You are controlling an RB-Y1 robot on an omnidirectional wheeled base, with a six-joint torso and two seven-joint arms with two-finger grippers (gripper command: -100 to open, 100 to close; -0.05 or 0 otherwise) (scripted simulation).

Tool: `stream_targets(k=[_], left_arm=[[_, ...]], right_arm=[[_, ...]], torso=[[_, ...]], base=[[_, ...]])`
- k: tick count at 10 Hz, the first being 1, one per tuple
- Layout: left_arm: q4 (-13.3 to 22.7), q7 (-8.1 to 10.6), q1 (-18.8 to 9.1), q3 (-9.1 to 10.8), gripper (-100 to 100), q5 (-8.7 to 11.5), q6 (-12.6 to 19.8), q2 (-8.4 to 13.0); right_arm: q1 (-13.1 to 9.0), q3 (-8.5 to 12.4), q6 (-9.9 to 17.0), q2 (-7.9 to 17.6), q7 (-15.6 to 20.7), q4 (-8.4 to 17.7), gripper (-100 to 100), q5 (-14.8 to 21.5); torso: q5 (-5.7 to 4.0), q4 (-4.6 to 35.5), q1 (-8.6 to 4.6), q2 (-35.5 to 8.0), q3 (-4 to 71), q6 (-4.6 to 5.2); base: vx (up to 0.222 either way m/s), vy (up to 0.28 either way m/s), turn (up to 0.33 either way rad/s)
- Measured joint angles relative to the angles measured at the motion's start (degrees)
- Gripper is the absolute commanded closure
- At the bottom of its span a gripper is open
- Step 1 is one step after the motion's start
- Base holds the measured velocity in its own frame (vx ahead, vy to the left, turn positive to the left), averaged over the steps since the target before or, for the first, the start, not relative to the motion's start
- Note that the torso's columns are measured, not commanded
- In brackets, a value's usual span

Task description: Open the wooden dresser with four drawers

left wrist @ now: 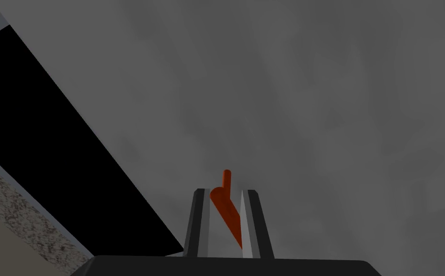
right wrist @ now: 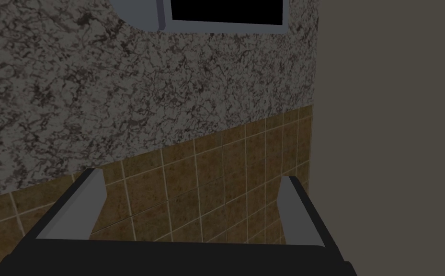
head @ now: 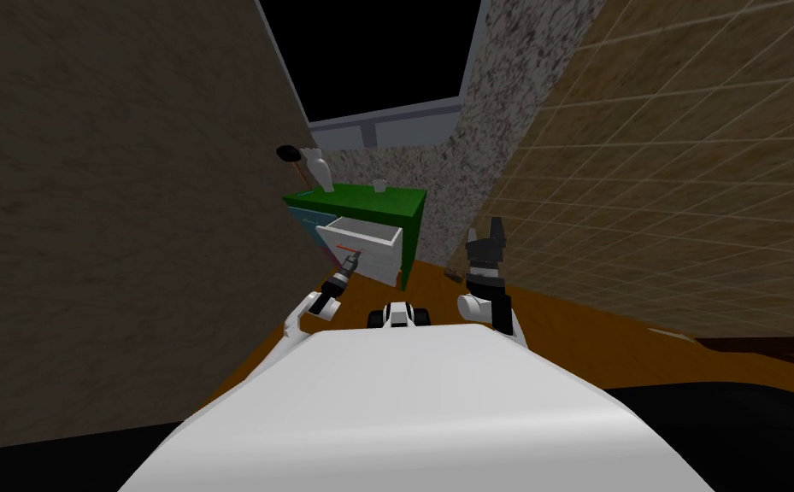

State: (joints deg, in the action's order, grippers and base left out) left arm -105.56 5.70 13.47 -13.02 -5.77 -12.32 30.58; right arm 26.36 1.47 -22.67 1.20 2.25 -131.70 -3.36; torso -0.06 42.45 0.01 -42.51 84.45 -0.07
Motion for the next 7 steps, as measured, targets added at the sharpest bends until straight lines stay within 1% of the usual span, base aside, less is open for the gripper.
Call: stream_targets(k=[1, 2, 4, 7], left_arm=[[-0.3, 0.08, 0.2, -0.18, 100, 0.0, -0.2, 0.2], [-0.2, 0.11, 0.4, -0.32, -100, 0.0, -0.1, 0.3], [-3.1, 1.02, 0.9, 0.01, -100, 0.6, 1.6, 2.0], [-6.9, 2.14, 1.7, 0.29, -100, 1.2, 3.9, 3.9]], right_arm=[[0.0, 0.0, 0.0, 0.0, 0.0, 0.0, 0, 0.0], [0.0, 0.0, 0.0, 0.0, 0.0, 0.0, 0, 0.0], [0.0, 0.0, 0.0, 0.0, 0.0, 0.0, 0, 0.0], [0.0, 0.0, 0.0, 0.0, 0.0, 0.0, 0, 0.0]], torso=[[-0.01, 0.0, 0.01, 0.0, 0.0, -0.01], [-0.05, 0.0, -0.13, 0.3, 0.1, 0.04], [0.00, -0.2, -0.14, 0.5, 0.3, 0.07], [0.06, -0.1, 0.01, 0.2, 0.1, 0.08]], base=[[-0.070, 0.031, 0.005], [-0.002, 0.001, 0.048], [0.027, -0.013, 0.043], [0.030, -0.016, 0.036]])
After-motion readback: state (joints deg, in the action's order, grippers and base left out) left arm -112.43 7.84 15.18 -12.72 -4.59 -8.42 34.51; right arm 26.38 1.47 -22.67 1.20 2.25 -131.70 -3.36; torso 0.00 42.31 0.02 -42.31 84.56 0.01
